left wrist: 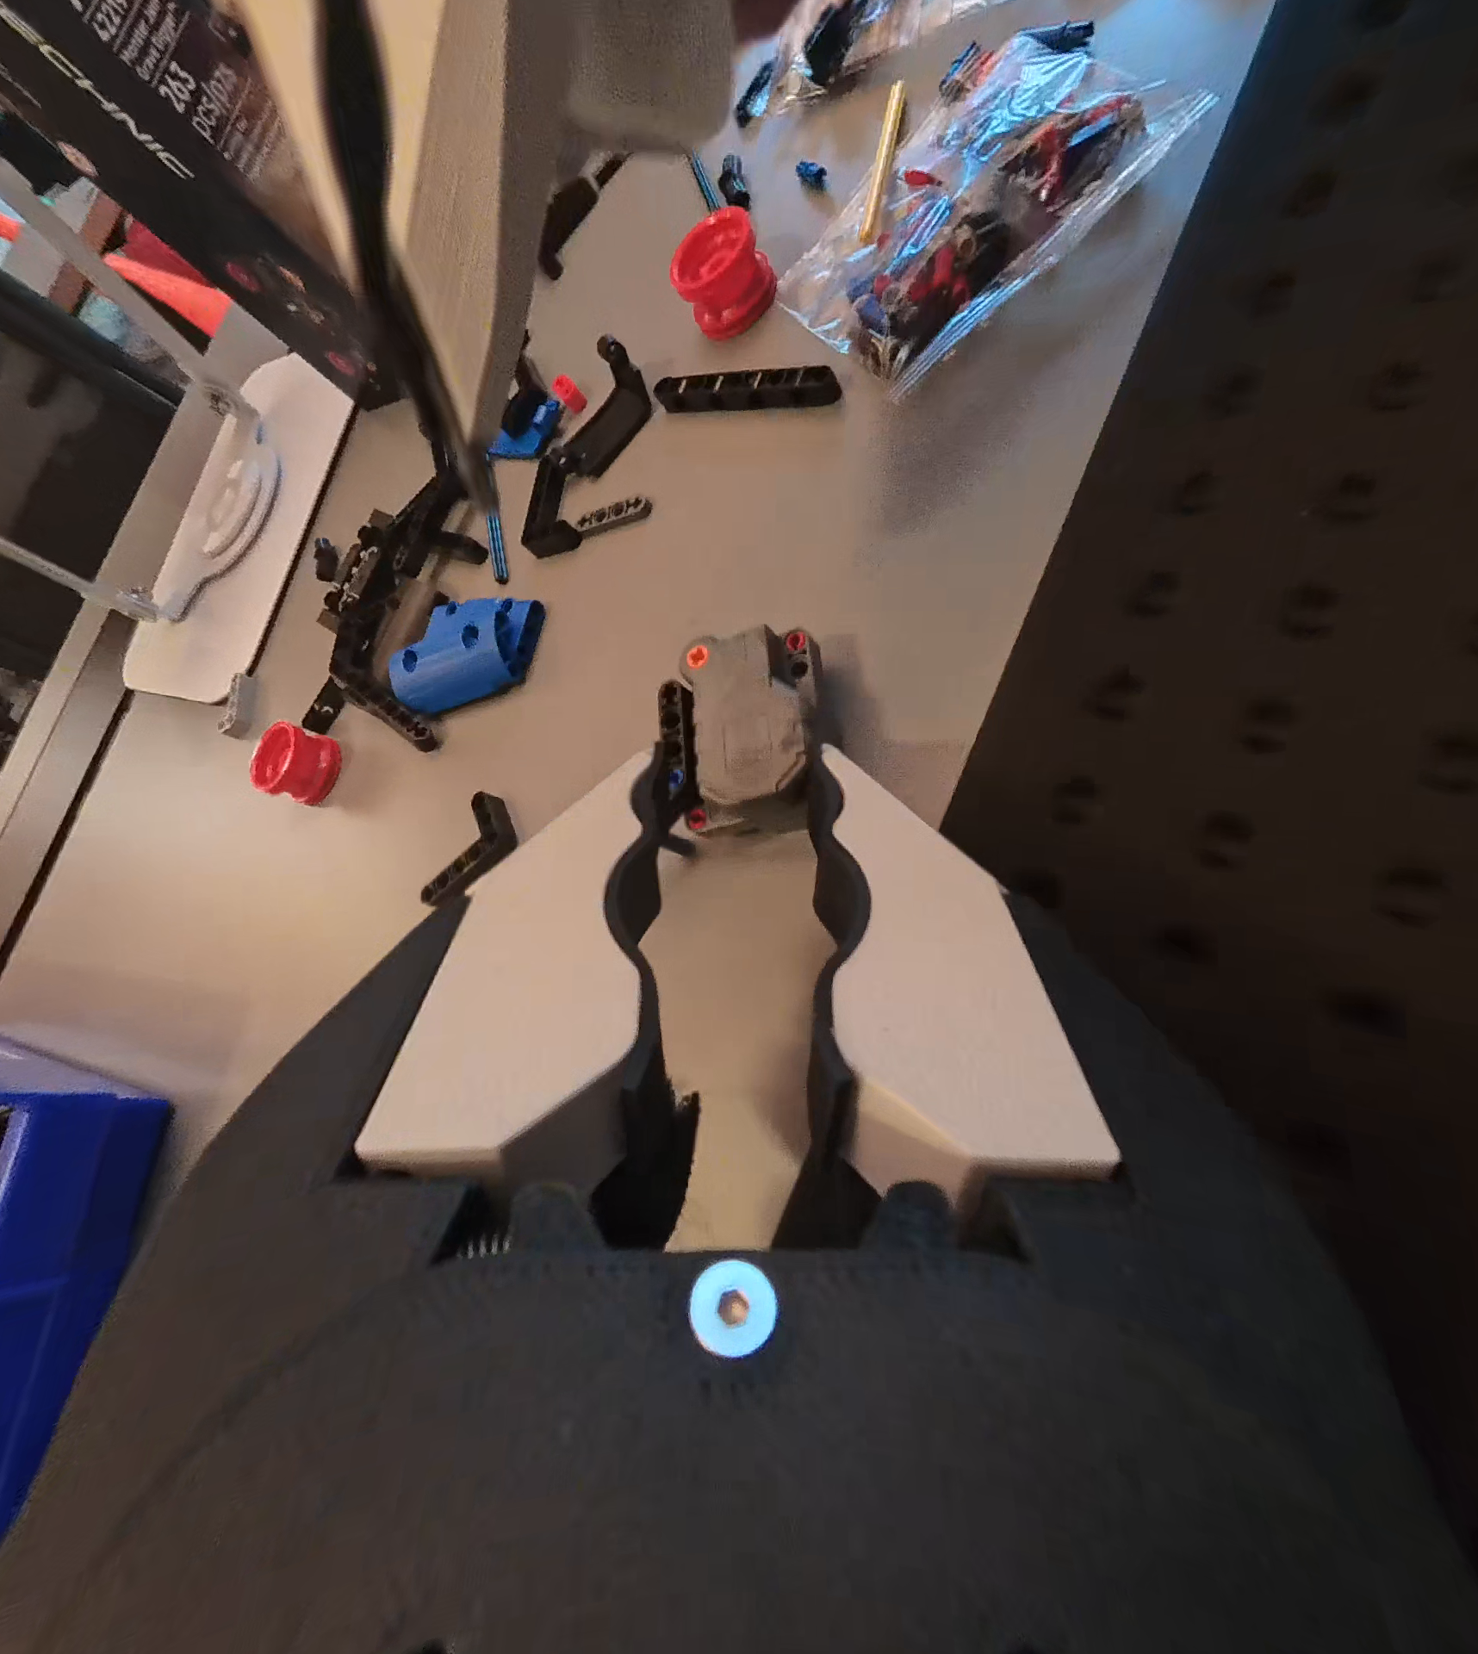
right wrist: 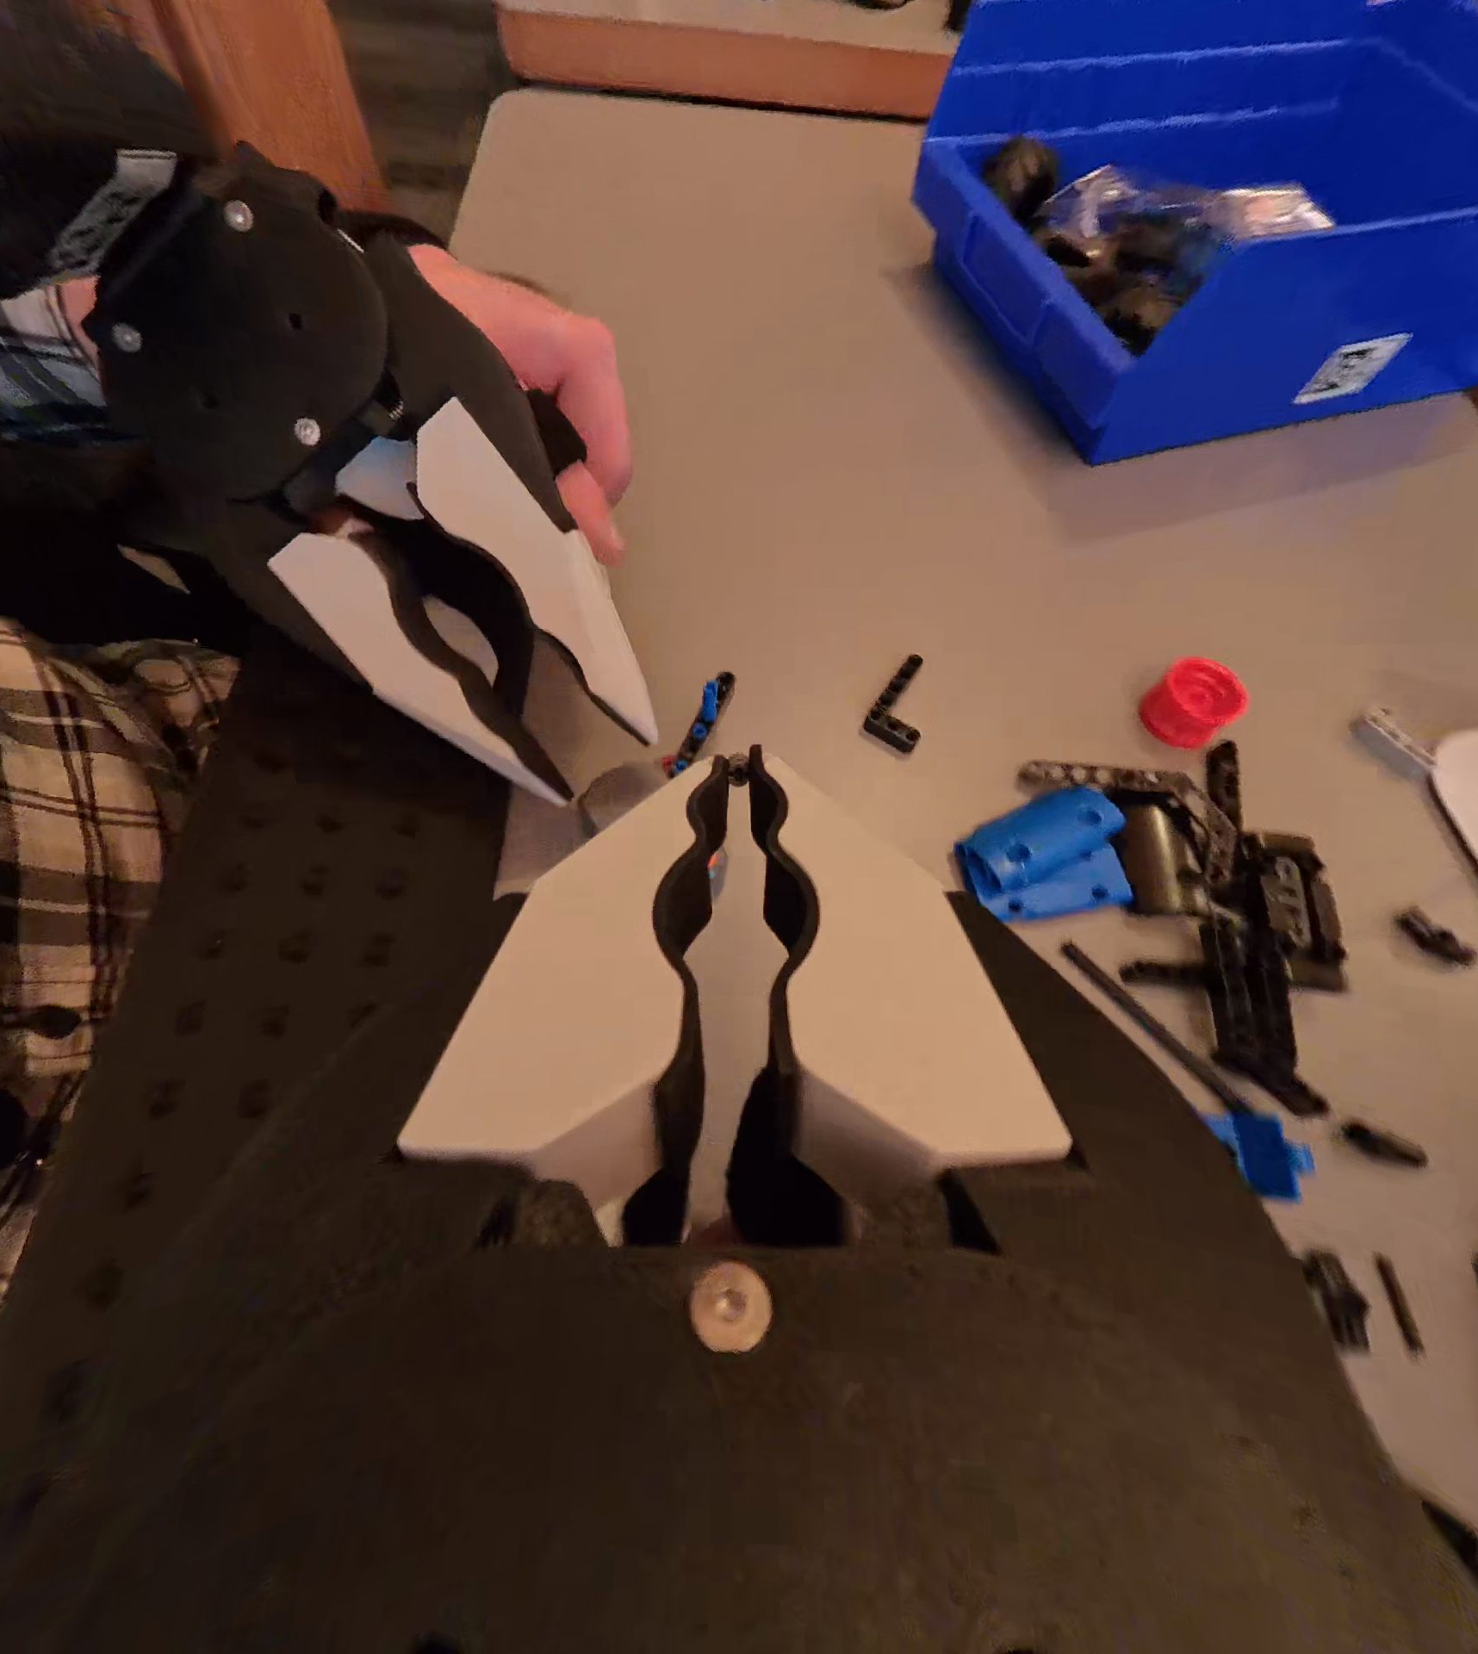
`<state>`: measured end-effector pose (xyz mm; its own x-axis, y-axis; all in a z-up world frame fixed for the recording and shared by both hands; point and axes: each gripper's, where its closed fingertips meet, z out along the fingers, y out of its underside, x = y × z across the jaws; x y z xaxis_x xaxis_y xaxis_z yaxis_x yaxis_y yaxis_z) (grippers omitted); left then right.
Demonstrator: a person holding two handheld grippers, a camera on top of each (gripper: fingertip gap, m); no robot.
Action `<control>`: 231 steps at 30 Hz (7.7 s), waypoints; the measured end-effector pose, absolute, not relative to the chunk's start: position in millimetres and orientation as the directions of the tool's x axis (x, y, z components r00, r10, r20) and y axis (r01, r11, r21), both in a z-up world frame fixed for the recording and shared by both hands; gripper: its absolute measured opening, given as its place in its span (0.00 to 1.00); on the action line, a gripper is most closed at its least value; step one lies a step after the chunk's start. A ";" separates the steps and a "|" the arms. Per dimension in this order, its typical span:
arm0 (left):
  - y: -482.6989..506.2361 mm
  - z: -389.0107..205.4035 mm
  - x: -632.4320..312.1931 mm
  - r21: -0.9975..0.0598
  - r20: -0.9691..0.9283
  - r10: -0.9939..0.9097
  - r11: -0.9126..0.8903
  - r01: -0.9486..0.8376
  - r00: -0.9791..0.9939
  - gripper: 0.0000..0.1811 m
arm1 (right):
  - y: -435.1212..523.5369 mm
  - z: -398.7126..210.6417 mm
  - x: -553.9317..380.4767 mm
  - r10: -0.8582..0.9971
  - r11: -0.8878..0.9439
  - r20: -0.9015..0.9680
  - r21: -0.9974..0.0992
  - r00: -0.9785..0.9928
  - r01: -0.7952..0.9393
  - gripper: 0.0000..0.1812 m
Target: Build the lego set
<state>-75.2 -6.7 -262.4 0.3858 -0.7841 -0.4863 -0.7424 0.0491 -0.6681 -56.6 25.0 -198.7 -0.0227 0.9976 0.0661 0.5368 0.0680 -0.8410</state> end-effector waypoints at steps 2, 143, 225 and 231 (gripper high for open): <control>-8.5 -262.8 -66.2 -0.686 -0.460 -0.802 0.048 -0.726 0.382 0.15 | 26.9 -204.2 -74.5 0.995 0.092 0.054 -0.817 -0.083 0.569 0.01; 33.6 -230.7 -70.4 -0.679 -0.611 -0.722 0.265 -0.685 0.325 0.28 | 5.8 -222.7 -63.6 0.895 -0.206 -0.410 -0.729 -0.177 0.653 0.21; 226.6 -259.0 -68.8 -0.428 -0.322 -0.916 -0.084 -0.900 0.238 0.26 | -3.9 -217.5 45.1 0.982 -0.039 0.051 -0.885 0.180 0.463 0.19; 236.3 -288.4 -61.0 -0.419 -0.114 -0.960 -0.185 -0.889 0.254 0.16 | -15.1 -222.6 34.7 0.988 0.022 0.087 -0.895 0.125 0.445 0.17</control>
<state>-61.0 236.3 -288.4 0.2541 -0.9604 -0.1144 -0.8887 -0.1851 -0.4194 34.7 -15.1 -222.6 0.1254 0.9883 0.0869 0.4446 0.0224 -0.8955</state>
